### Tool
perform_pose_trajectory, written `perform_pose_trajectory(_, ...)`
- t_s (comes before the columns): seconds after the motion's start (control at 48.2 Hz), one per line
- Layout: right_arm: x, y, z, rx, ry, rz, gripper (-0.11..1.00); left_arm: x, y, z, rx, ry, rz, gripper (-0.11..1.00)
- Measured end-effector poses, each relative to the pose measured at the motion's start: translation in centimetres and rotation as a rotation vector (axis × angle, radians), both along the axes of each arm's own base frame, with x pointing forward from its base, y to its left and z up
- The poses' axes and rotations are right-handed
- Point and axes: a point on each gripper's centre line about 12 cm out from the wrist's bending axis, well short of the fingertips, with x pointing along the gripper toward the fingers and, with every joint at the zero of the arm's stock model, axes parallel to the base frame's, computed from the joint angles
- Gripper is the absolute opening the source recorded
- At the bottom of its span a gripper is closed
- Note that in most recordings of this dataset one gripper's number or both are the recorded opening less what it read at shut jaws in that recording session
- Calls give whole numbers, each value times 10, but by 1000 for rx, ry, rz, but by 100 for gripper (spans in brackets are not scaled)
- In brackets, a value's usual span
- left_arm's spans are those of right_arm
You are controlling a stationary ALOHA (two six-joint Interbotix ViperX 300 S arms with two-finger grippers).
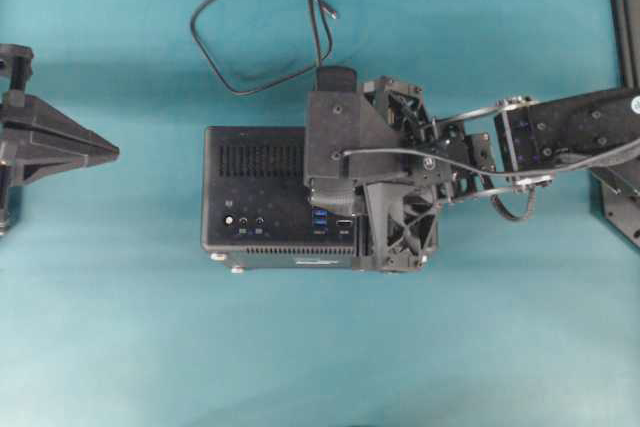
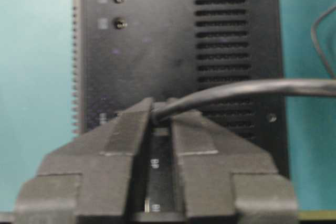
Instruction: Insert the USB into the PC box with both arms.
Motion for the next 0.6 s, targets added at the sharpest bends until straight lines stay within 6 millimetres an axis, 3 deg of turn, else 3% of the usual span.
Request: perform_pose_trajectory(0.602,1,-8,-6,0,3,-18,11,0,0,0,-2,0,0,0)
